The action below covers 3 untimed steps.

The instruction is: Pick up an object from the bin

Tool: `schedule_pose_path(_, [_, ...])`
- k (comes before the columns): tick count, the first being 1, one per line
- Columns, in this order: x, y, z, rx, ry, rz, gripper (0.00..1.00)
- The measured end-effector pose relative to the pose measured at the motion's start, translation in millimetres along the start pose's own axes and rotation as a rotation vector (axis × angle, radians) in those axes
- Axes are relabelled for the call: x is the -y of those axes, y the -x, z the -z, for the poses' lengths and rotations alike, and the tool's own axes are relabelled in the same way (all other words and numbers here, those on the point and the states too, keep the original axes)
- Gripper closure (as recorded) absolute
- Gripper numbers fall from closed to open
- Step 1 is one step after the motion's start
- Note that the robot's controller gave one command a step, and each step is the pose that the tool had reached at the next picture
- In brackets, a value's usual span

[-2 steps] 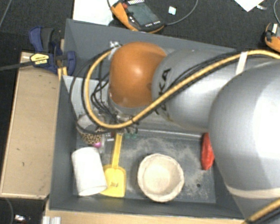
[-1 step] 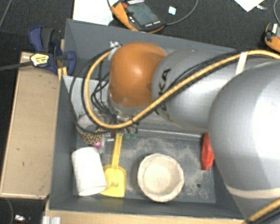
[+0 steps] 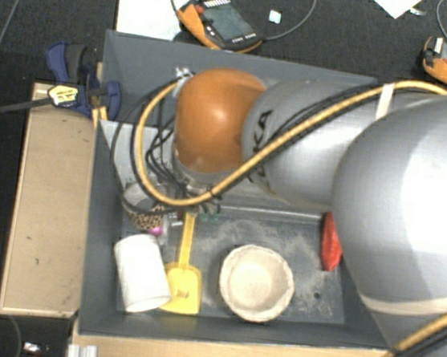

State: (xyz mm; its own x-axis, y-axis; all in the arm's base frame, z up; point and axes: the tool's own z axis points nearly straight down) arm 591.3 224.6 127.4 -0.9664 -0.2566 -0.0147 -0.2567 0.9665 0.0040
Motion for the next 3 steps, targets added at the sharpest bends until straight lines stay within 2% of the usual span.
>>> schedule_pose_path(1, [13, -14.7, -32, 0.002, 0.001, 0.044, 0.00])
schedule_pose_path(2, [15, -6.2, -55, 0.010, 0.002, 0.230, 1.00])
schedule_pose_path(3, [15, -6.3, -55, 0.010, 0.002, 0.228, 1.00])
